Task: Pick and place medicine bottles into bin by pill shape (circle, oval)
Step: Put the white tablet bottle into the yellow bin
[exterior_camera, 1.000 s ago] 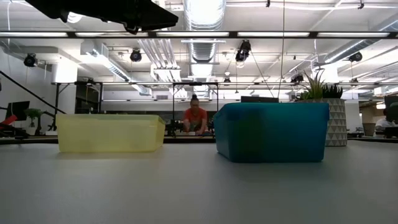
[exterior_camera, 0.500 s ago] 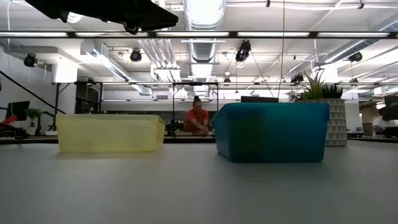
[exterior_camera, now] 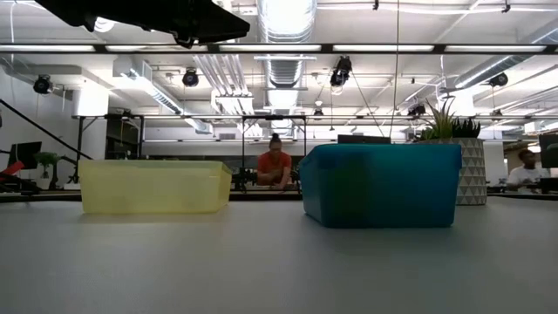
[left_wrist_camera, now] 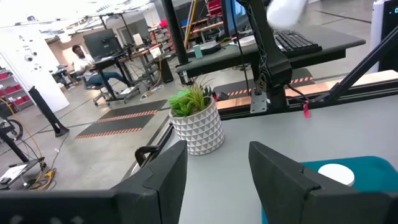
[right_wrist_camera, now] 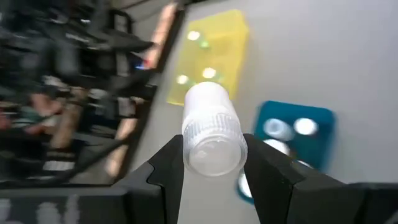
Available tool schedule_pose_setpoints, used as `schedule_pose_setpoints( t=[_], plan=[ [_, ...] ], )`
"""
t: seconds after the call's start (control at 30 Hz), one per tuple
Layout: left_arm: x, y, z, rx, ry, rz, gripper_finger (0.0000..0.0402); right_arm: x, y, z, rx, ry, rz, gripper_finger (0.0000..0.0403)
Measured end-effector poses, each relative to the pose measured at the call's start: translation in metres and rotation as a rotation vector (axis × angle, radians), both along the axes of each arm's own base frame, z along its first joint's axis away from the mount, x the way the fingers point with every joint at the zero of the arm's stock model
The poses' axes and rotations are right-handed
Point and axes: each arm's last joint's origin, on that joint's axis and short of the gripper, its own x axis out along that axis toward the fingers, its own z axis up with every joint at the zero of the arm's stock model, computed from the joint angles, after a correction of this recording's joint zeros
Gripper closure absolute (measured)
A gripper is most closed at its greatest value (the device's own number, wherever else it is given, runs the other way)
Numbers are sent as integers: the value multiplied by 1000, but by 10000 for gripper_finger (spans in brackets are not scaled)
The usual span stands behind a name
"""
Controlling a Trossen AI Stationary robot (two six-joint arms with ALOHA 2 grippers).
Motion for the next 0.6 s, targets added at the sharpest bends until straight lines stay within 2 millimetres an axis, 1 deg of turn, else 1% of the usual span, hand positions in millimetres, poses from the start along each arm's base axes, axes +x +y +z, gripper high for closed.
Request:
schedule_pose_setpoints(
  t=[0.1, 0.23, 0.4, 0.6],
  plan=[
    [0, 0, 0, 0, 0, 0, 244, 3, 2, 10, 28, -83, 40, 266],
    [0, 0, 0, 2, 1, 0, 244, 10, 6, 18, 22, -171, 90, 266],
    [0, 0, 0, 3, 1, 0, 244, 10, 6, 20, 30, -180, 99, 266],
    [0, 0, 0, 4, 1, 0, 244, 10, 11, 22, 107, -166, 248, 266]
  ],
)
